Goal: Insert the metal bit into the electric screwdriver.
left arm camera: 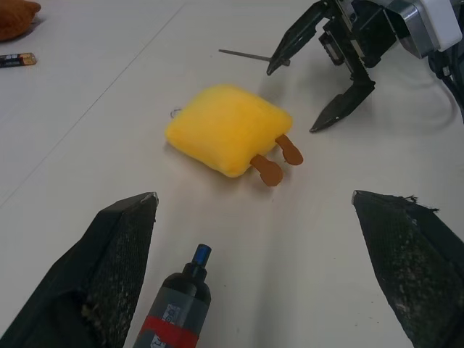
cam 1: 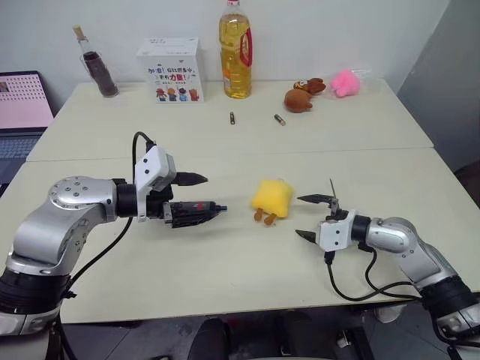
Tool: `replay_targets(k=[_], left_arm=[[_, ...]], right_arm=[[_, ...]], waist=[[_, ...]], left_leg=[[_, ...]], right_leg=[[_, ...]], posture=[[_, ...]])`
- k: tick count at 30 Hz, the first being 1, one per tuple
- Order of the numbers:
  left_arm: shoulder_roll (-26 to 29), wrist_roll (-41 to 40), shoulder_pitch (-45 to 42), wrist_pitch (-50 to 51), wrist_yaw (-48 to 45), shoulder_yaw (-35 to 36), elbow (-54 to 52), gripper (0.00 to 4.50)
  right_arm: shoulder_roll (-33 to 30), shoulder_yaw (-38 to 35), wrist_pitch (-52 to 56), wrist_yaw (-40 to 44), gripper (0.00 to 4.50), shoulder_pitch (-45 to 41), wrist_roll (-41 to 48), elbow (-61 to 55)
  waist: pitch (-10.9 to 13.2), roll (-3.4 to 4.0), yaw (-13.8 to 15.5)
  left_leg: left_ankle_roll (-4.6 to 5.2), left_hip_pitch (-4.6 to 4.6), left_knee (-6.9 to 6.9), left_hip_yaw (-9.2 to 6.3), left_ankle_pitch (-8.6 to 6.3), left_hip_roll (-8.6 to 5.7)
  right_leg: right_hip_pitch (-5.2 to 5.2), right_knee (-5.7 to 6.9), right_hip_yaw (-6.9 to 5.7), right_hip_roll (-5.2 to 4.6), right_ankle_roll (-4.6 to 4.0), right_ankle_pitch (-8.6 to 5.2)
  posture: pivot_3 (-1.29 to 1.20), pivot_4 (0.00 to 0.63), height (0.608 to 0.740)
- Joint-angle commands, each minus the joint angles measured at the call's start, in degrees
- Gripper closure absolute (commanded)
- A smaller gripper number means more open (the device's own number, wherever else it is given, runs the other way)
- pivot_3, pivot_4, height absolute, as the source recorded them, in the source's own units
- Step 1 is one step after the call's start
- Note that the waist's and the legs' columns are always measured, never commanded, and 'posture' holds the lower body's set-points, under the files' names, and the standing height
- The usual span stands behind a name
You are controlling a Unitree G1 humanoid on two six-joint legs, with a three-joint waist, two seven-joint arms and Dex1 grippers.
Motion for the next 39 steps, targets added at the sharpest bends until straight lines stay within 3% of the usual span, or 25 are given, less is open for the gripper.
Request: replay_targets(k=[1,14,18,32,35,39], left_arm=[[-0.6,0.2,-0.2,-0.7,-0.1,0.4,-1.0,0.01],[-2.3,-0.1,1.2,0.4,2.4,1.0,-3.4,0.01],[-2.7,-0.3,1.2,0.7,3.2,1.0,-3.9,0.00],[-4.6,0.5,-1.8,0.3,3.6,0.2,-2.4,0.00],[-5.4,0.3,-4.6,0.5,4.2,1.0,-0.7,0.00],[-8.3,0.5,-8.3,0.2,5.4,0.1,1.2,0.00]], right_arm=[[2.4,2.3,-1.5,-4.6,0.00,-4.3,-6.1,5.4],[7.4,6.3,-5.1,-12.7,0.00,-14.0,-12.2,17.6],[7.6,6.5,-6.4,-12.9,0.70,-15.1,-11.8,19.2],[7.5,2.7,-6.2,-13.6,3.98,-15.1,-6.9,17.5],[8.3,-2.7,-0.8,-15.5,4.11,-18.0,-2.2,17.2],[8.2,-5.3,4.2,-20.3,4.11,-30.2,-3.0,31.6]], waist=[[0.0,0.00,0.1],[0.0,-0.01,0.1],[0.0,-0.01,0.1],[0.0,0.00,0.2],[0.0,0.00,0.2],[0.1,0.10,0.2]], left_leg=[[0.00,0.01,0.00,-0.02,0.00,0.01],[0.00,0.02,0.03,-0.03,0.00,0.05],[0.00,0.01,0.03,-0.03,0.00,0.05],[0.00,-0.02,0.02,-0.03,0.00,0.04],[-0.01,-0.04,0.03,-0.04,0.00,0.04],[-0.02,-0.07,0.07,0.00,0.01,0.02]], right_leg=[[0.00,0.02,-0.01,0.02,-0.01,0.01],[0.00,0.06,0.00,0.05,-0.05,0.03],[0.00,0.06,-0.01,0.04,-0.05,0.03],[-0.01,0.06,-0.01,-0.01,-0.04,0.04],[-0.02,0.06,-0.01,-0.02,-0.03,0.04],[-0.06,0.10,0.02,-0.06,0.01,0.10]], posture=[[0.00,0.150,0.740],[0.00,0.150,0.740],[0.00,0.150,0.740],[0.00,0.150,0.740],[0.00,0.150,0.740],[0.00,0.150,0.740]])
